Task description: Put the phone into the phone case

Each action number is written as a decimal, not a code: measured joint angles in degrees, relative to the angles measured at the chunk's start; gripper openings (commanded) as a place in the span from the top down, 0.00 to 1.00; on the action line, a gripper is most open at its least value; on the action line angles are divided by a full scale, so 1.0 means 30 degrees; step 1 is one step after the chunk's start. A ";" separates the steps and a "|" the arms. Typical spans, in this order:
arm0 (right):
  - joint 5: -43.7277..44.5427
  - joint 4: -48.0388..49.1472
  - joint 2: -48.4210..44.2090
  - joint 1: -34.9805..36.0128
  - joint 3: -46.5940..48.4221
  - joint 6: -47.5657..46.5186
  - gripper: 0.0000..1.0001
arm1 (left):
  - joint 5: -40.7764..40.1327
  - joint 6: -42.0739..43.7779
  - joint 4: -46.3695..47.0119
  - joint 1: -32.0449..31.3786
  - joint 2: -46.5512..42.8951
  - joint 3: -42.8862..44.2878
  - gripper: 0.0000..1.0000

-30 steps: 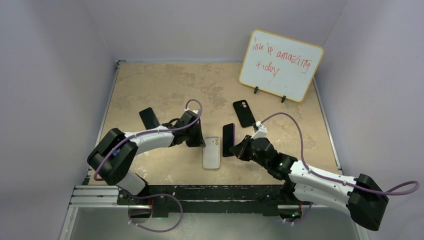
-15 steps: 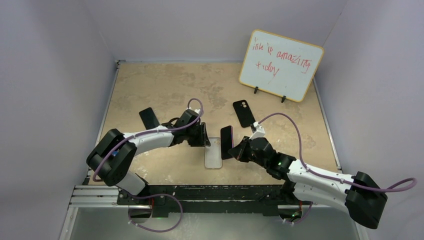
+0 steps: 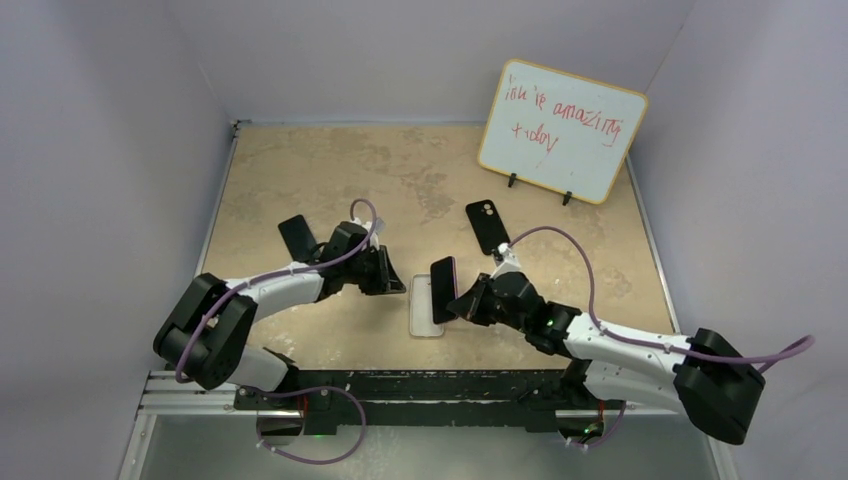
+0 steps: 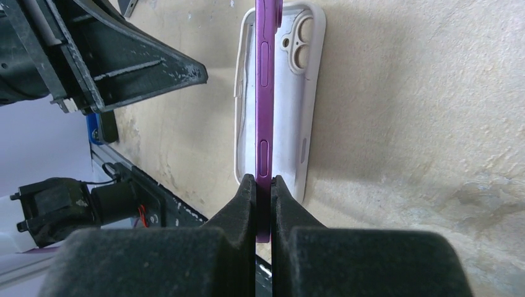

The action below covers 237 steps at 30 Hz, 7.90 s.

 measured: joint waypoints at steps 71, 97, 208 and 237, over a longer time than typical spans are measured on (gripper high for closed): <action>-0.1166 0.1581 0.4962 0.0852 0.1639 0.0554 1.00 | 0.1603 -0.0721 0.2987 -0.1741 0.1545 -0.2069 0.99; -0.0117 0.0685 0.5559 0.0787 0.1479 0.0291 0.67 | 0.1005 -0.0925 0.2725 -0.2412 0.1450 -0.1953 0.95; -0.3949 0.7519 0.8386 -0.1341 0.1574 -0.0801 0.11 | 0.1239 -0.1399 0.5231 -0.1100 0.1078 -0.2659 0.60; -0.5275 1.2145 0.8990 -0.1472 0.0459 -0.0313 0.48 | 0.1173 -0.1588 0.5246 -0.1100 -0.0335 -0.3912 0.60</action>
